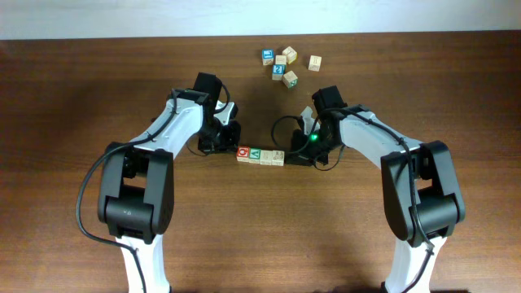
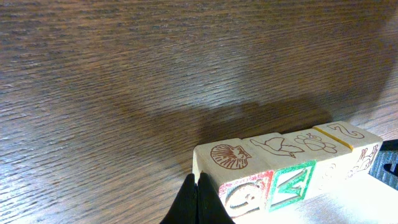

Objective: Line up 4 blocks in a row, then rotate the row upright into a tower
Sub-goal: 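Hold the row clamped between both grippers, pressing the ends inward, then lift the clamped row with both grippers and tilt it upward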

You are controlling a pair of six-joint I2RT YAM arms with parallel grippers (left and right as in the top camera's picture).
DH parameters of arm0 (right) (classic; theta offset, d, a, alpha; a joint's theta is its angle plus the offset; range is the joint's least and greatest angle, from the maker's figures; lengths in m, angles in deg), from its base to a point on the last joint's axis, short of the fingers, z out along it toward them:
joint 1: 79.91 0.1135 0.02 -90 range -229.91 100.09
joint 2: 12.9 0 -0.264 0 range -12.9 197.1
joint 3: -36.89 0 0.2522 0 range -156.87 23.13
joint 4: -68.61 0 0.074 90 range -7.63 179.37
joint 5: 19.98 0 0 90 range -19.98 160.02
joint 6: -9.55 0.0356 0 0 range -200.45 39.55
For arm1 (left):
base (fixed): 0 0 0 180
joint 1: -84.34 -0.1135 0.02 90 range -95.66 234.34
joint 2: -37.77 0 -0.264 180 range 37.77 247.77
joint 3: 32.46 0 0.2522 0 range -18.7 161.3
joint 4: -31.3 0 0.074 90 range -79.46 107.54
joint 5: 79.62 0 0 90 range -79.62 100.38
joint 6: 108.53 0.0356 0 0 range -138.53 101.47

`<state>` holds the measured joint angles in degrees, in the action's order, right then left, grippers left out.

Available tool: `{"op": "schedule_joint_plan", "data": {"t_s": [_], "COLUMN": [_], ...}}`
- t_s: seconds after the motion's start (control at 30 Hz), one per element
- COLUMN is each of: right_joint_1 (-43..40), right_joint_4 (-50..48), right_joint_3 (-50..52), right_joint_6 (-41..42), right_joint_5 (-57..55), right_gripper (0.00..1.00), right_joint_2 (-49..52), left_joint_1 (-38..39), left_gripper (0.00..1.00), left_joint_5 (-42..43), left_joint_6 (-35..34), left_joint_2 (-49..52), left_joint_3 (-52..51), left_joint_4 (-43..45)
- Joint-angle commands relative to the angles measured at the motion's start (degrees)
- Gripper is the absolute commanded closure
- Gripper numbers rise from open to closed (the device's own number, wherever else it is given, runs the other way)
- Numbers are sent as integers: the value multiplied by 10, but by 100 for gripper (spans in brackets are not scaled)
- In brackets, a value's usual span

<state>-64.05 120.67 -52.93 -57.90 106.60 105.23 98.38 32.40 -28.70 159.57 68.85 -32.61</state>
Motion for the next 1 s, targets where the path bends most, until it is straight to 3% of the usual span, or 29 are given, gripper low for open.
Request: {"op": "schedule_joint_plan", "data": {"t_s": [0.0, 0.97], "right_joint_1": [11, 65], "right_joint_4": [-6, 34], "right_joint_3": [1, -75], "right_joint_6": [3, 2], "right_joint_5": [40, 24], "right_gripper": [95, 95], "right_joint_2": [-34, -40], "left_joint_1": [6, 12], "left_gripper": [100, 100], "left_joint_5": [26, 26], "left_joint_6": [-5, -5], "left_joint_2": [-4, -4], "left_joint_3": [8, 8], "left_joint_4": [-1, 0]}}
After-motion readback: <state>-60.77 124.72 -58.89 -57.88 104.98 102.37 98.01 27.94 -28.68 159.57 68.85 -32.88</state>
